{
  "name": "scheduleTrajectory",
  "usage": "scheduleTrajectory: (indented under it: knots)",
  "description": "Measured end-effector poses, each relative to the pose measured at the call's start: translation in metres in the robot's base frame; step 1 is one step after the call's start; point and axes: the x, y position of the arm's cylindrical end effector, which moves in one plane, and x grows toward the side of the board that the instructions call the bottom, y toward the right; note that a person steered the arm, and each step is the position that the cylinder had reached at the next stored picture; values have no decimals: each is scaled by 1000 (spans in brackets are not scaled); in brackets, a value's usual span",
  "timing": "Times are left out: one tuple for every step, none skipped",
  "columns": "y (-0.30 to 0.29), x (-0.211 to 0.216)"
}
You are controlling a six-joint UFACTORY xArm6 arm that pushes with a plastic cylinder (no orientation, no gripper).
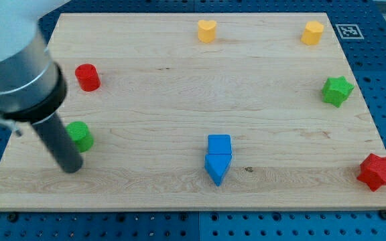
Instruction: Move the green circle diagonally top left to the blue cube
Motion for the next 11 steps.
scheduleTrajectory:
  knots:
    - [-53, 6]
    - [-56, -37]
    - [-17, -51]
    - [35, -51]
    - [33, -47]
    - [57, -56]
    - [112, -90]
    - [150, -118]
    - [128, -119]
    - [91, -105]
    - [99, -82]
